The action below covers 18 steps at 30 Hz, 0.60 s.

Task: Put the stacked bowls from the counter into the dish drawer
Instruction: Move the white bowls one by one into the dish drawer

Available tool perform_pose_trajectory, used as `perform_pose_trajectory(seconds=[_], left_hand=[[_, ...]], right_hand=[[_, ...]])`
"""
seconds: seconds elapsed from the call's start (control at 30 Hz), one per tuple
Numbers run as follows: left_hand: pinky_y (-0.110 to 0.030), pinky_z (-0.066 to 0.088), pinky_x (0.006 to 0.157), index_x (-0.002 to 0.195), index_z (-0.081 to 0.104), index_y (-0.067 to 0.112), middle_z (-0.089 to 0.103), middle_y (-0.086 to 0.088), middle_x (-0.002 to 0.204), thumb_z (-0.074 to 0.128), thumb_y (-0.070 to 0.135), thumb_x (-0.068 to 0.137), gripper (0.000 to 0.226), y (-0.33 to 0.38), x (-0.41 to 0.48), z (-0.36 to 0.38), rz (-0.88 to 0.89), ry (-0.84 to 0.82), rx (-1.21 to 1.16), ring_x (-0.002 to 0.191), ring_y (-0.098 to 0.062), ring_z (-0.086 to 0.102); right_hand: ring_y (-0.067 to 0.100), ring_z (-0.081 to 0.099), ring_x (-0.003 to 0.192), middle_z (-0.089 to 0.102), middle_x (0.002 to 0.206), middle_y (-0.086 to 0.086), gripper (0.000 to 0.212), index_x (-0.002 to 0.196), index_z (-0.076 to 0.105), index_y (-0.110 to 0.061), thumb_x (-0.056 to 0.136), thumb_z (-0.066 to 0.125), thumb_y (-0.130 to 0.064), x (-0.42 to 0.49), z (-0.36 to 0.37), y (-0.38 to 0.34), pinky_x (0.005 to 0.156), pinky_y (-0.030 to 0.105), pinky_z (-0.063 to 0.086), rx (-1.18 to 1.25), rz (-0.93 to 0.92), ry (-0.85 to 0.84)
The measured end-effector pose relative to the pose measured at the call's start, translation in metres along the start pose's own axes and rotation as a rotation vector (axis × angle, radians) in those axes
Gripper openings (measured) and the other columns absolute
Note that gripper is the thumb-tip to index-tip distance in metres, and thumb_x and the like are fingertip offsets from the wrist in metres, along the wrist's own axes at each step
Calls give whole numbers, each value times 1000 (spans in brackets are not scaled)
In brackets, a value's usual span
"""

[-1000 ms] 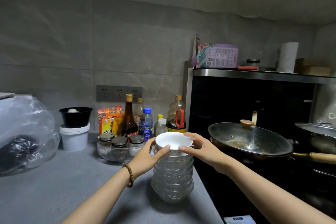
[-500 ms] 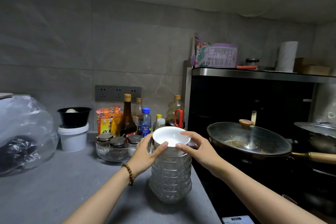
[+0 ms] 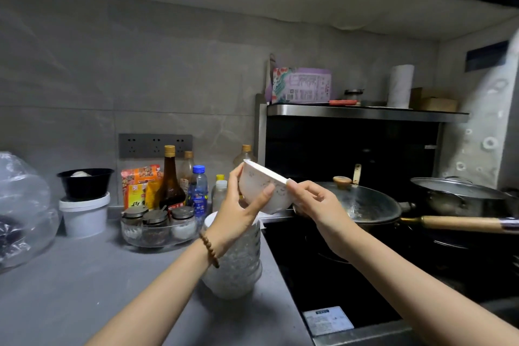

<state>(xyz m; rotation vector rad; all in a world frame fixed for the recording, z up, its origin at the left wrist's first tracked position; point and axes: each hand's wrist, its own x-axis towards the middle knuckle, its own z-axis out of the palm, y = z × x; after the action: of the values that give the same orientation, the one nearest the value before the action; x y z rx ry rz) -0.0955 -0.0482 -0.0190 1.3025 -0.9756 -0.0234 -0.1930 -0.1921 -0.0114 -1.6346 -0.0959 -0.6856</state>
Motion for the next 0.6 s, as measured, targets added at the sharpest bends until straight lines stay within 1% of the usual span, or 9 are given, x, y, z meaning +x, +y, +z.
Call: perform_pose_trajectory(seconds=[0.07,0.13,0.2,0.23,0.33,0.4,0.43,0.5,0.6], left_hand=[[-25,55,82,135,28,35,49,8,124,67,51,64,83,3,-4,22,2,-15,-45,111,-5,54],[-27,56,81,132,33,36,51,6,124,70,54,62,82,3,-8,43,-13,-28,-74,109,-7,56],[-36,55,86,132,36,33,53,2,126,71,54,62,80,-2,-13,66,-54,-77,-113,111,-11,58],[-37,56,85,133,37,31,54,1,126,71,54,64,80,-5,-16,77,-88,-120,-131,111,-13,59],[-28,57,72,129,42,31,57,2,121,69,60,62,78,-14,-33,114,-201,-249,-188,100,-8,65],[-32,58,74,125,45,30,61,0,119,68,68,57,81,-21,-46,138,-291,-328,-183,98,-10,67],[-36,59,77,124,47,29,62,-1,118,67,71,55,83,-25,-52,150,-336,-369,-174,99,-13,67],[-44,57,83,123,49,25,64,-4,117,65,70,58,81,-36,-65,175,-415,-455,-171,103,-19,66],[-55,51,90,117,55,15,65,-13,115,61,61,66,69,-55,-86,210,-493,-541,-246,105,-27,64]], right_hand=[[3,69,80,74,82,-4,52,90,65,-3,69,66,-51,-15,-16,-7,75,13,52,-22,23,33],[9,70,90,76,95,2,67,96,67,-2,62,68,-60,-32,-34,-13,76,14,52,-46,66,51],[8,69,96,75,102,1,67,100,70,-10,61,67,-65,-53,-55,-19,80,16,48,-90,100,30],[7,68,98,74,103,-1,65,102,71,-15,62,67,-66,-63,-67,-21,84,19,45,-119,108,18],[7,65,105,73,108,-3,61,107,71,-20,65,67,-65,-95,-101,-24,94,26,43,-218,133,13],[8,64,109,73,110,-4,63,109,71,-22,65,67,-66,-116,-123,-23,98,27,42,-280,167,28],[7,64,109,73,109,-5,61,109,71,-23,66,67,-66,-128,-134,-22,97,26,42,-309,186,31],[2,66,100,75,102,-6,48,102,74,-24,71,66,-60,-151,-152,-16,89,21,43,-341,224,24],[0,67,85,76,89,-5,35,91,78,-22,74,67,-51,-182,-174,-2,76,12,48,-327,285,37]])
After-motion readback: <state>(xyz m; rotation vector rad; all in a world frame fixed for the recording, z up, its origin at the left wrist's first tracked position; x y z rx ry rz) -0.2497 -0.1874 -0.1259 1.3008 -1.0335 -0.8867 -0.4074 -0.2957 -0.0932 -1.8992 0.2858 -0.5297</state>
